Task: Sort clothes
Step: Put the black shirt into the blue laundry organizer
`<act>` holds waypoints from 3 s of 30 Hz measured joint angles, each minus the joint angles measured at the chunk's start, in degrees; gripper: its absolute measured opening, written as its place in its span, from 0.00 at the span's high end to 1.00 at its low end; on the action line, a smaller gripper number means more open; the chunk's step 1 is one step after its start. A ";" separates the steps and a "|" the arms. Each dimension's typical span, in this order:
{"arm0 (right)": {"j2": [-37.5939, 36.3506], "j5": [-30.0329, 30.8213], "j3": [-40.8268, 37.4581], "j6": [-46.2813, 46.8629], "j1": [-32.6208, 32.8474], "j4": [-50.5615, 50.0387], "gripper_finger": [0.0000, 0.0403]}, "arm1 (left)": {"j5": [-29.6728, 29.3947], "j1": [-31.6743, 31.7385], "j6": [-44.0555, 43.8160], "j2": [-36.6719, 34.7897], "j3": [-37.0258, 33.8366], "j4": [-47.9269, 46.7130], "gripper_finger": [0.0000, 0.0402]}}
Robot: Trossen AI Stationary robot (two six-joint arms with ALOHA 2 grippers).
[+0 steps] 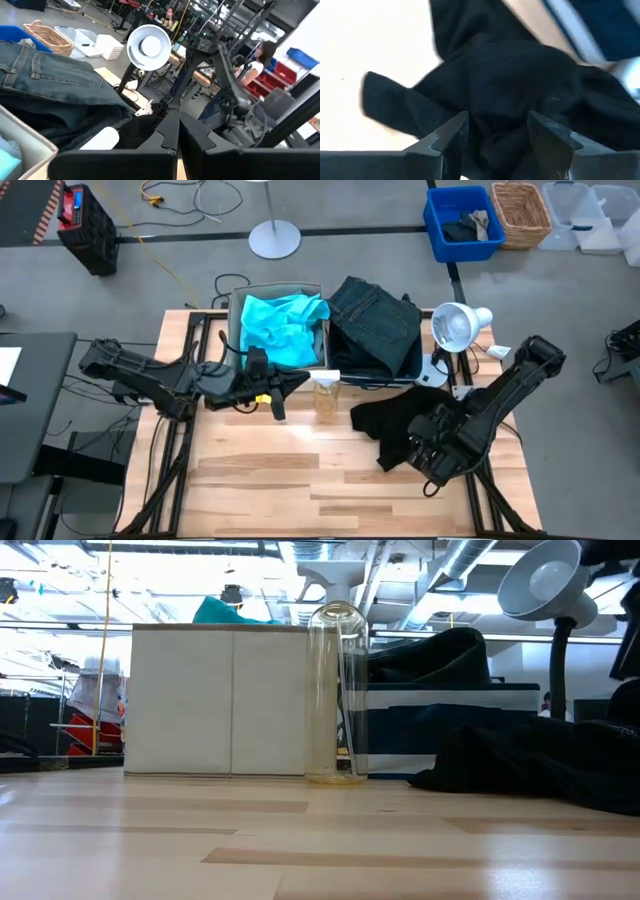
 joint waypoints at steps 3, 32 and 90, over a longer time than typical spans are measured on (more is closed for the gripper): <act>0.50 -1.02 -1.65 -3.57 -0.02 5.07 0.45 | -0.04 0.00 0.21 0.00 0.04 0.63 1.00; 22.60 -15.64 -1.66 -9.18 -11.58 27.99 0.38 | 7.80 1.22 2.78 -0.72 0.04 2.53 1.00; 22.60 -7.18 34.22 -44.22 -12.22 -9.74 1.00 | 7.50 1.86 11.26 -7.85 0.04 1.94 1.00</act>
